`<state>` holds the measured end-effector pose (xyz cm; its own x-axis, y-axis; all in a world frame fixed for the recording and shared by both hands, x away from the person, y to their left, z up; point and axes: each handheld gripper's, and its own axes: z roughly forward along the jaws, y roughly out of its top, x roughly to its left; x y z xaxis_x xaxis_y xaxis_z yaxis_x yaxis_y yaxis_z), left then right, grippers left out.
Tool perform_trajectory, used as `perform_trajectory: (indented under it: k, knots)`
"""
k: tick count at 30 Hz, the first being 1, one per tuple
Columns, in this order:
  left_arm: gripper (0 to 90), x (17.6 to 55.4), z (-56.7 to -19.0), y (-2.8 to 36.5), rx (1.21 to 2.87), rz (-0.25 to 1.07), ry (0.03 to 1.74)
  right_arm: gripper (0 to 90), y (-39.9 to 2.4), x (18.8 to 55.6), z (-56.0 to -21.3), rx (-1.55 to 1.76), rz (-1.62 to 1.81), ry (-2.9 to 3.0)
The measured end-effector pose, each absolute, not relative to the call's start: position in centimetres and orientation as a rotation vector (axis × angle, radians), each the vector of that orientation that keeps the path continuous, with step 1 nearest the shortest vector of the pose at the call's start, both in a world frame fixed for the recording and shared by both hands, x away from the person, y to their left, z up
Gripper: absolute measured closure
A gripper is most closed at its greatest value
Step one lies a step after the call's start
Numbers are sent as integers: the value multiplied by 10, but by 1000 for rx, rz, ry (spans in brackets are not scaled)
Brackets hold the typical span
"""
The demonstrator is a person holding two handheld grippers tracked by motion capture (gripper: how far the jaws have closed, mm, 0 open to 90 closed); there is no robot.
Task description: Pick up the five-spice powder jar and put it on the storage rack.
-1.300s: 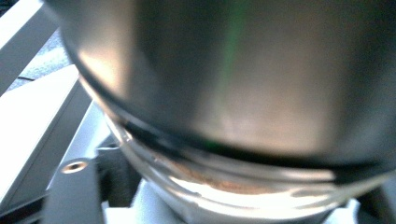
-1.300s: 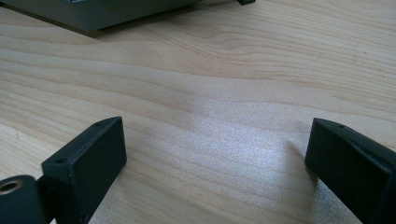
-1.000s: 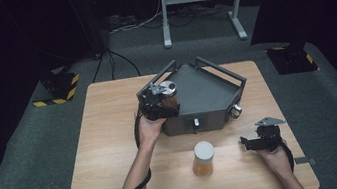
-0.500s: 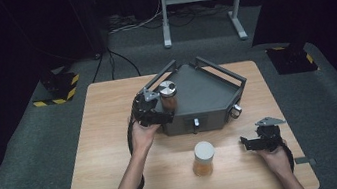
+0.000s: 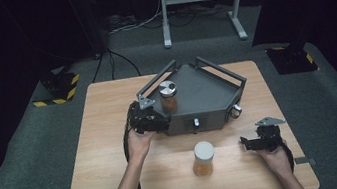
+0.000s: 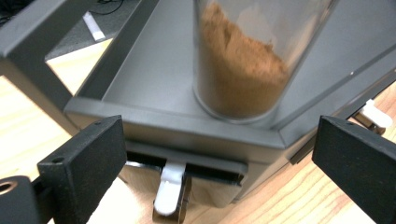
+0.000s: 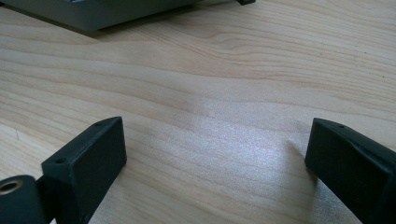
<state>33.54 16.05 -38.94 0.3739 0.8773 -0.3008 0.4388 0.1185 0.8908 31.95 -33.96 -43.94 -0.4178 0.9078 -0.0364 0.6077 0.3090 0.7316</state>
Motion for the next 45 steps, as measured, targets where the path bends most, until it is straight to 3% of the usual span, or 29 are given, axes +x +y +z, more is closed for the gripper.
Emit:
perform_trajectory:
  k: [45]
  knots:
    - [27,307,-450,157,1515,480,1317,51,-339,319,-439,1345,900,2135]
